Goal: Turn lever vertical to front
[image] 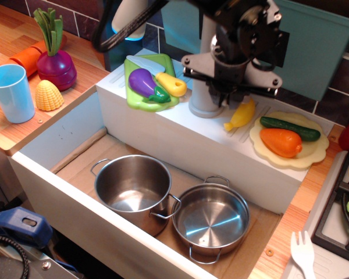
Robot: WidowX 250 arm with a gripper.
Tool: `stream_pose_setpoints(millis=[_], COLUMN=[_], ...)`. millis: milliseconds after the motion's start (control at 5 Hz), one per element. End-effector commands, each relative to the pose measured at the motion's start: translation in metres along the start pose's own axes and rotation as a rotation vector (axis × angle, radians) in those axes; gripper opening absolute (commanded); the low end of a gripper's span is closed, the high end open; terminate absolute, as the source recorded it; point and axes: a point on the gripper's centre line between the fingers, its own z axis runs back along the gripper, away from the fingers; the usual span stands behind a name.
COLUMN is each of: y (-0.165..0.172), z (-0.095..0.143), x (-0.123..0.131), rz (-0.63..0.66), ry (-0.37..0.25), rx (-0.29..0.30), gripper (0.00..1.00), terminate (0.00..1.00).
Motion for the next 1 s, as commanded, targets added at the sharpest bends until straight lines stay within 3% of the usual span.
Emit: stream_pose_setpoints(millis=[0, 400, 600, 800], y=[0.0, 0.009, 0.01, 0.007], z=[-0.015, -0.027, -0.023, -0.011], x=[-0.022, -0.036, -0.047, -0.043], rz=[0.034, 0.083, 0.109, 0.112], ry=[0.05, 0.093, 0.142, 0.233], rx=[-0.025, -0.041, -0.051, -0.07], gripper=[0.0, 0.0, 0.0, 1.0], terminate=[0.0, 0.0, 0.0, 1.0])
